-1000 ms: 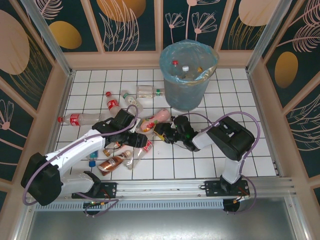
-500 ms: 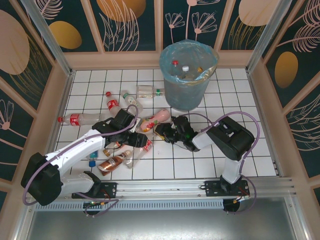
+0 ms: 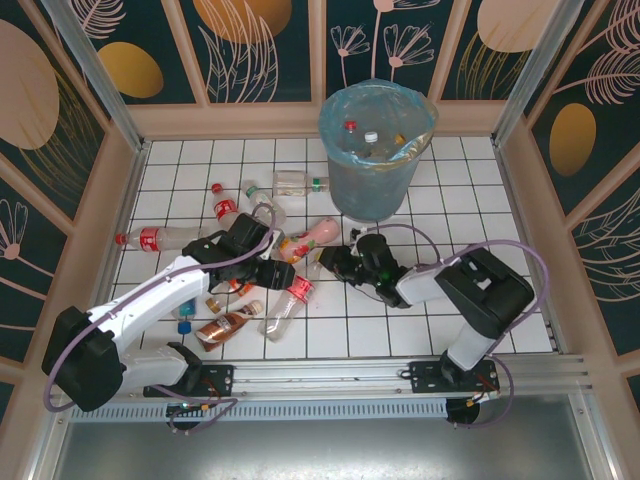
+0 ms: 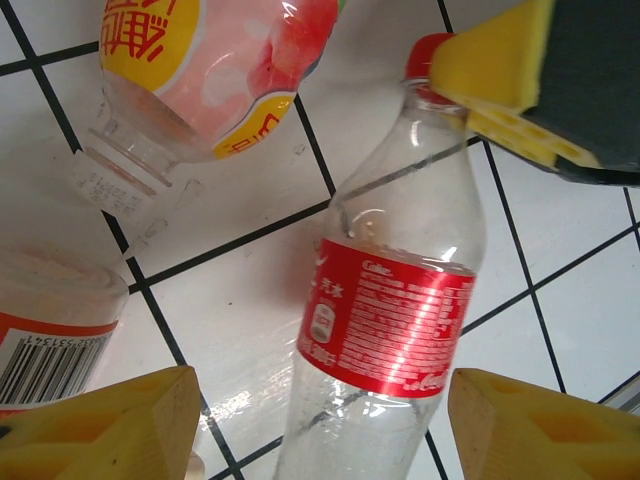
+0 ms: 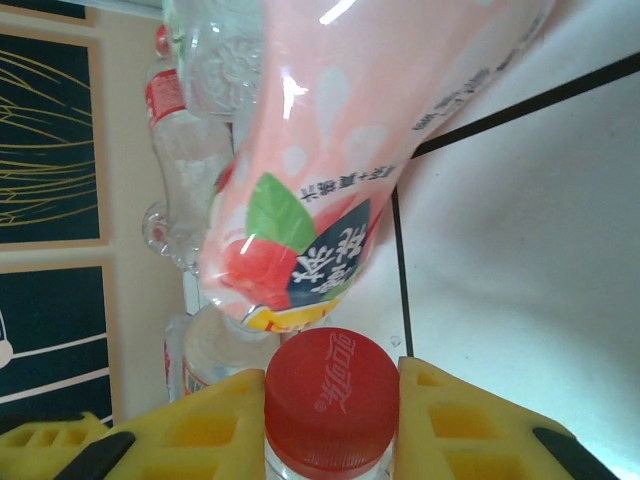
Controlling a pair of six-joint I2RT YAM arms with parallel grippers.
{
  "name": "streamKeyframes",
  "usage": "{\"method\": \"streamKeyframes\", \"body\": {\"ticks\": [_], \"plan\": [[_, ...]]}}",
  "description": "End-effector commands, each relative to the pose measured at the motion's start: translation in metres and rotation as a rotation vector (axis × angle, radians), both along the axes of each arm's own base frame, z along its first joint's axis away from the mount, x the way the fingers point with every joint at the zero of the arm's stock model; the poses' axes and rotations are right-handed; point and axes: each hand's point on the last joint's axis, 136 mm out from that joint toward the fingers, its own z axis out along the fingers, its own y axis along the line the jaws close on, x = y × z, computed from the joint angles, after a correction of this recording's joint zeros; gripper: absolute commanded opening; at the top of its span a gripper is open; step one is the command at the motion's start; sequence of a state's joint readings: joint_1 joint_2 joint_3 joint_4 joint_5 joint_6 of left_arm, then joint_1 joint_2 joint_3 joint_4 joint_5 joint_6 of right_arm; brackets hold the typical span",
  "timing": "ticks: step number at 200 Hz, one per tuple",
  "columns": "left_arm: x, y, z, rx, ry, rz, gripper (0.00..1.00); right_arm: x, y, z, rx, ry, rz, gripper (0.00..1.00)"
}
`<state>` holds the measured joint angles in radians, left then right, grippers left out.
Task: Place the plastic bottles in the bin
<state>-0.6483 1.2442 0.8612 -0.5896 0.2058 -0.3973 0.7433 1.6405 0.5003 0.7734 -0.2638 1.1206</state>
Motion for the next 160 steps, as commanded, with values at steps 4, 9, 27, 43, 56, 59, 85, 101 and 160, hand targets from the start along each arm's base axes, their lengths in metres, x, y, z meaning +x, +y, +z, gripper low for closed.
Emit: {"method": "streamKeyframes", "body": {"ticks": [4, 9, 27, 43, 56, 59, 85, 101, 160], "plan": [[0.003, -0.004, 0.021, -0.024, -0.044, -0.014, 0.67, 0.002, -0.016, 0.019, -0.047, -0.119, -0.024, 0.21], [0.004, -0.005, 0.025, -0.034, -0.051, -0.013, 0.67, 0.002, -0.018, 0.023, -0.053, -0.136, -0.024, 0.21], [0.008, -0.009, 0.039, -0.069, -0.087, -0.011, 0.67, 0.001, -0.024, 0.04, -0.08, -0.207, -0.023, 0.19], [0.012, -0.012, 0.054, -0.101, -0.128, -0.002, 0.67, 0.001, -0.03, 0.059, -0.1, -0.278, -0.024, 0.19], [0.016, -0.014, 0.068, -0.132, -0.166, 0.006, 0.67, 0.0, -0.035, 0.078, -0.11, -0.346, -0.026, 0.18], [0.017, -0.015, 0.072, -0.139, -0.177, 0.008, 0.67, 0.0, -0.036, 0.083, -0.112, -0.362, -0.026, 0.17], [0.027, -0.018, 0.113, -0.208, -0.28, 0.029, 0.67, -0.002, -0.044, 0.125, -0.136, -0.492, -0.026, 0.16], [0.033, -0.015, 0.143, -0.244, -0.363, 0.051, 0.67, -0.003, -0.048, 0.155, -0.149, -0.575, -0.032, 0.15], [0.043, 0.004, 0.253, -0.392, -0.678, 0.158, 0.67, 0.008, -0.06, 0.3, -0.255, -0.883, -0.092, 0.14]]}}
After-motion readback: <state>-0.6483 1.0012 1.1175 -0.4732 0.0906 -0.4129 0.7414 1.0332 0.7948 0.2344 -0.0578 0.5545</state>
